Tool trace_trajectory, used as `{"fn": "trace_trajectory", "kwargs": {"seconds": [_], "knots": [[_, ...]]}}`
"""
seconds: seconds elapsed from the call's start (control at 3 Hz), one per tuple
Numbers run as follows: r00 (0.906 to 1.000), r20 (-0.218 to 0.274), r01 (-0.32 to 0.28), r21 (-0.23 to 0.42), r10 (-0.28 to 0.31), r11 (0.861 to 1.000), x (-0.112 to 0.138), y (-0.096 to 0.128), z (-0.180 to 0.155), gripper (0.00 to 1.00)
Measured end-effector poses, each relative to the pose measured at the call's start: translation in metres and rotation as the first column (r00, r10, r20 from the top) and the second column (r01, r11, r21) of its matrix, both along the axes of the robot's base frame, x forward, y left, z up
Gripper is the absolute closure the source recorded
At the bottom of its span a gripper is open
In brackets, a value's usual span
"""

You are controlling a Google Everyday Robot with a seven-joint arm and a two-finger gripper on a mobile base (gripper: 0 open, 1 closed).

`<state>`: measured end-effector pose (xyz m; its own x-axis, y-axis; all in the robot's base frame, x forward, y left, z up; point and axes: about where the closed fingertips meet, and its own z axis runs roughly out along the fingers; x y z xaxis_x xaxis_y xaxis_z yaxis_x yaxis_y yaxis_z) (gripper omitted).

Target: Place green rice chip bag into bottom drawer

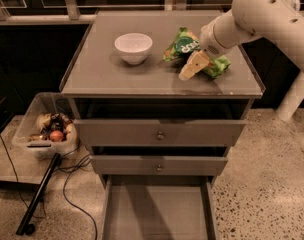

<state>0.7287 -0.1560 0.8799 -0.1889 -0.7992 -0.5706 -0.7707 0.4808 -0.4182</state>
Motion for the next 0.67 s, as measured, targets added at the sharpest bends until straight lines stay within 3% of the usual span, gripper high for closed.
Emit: {"fn": "trace_trajectory", "kwargs": {"seconds": [0.67], "knots": [[0.9974,-0.036,0.063,0.009,-0.063,0.998,0.025,-0.019,-0.017,0.0]]}}
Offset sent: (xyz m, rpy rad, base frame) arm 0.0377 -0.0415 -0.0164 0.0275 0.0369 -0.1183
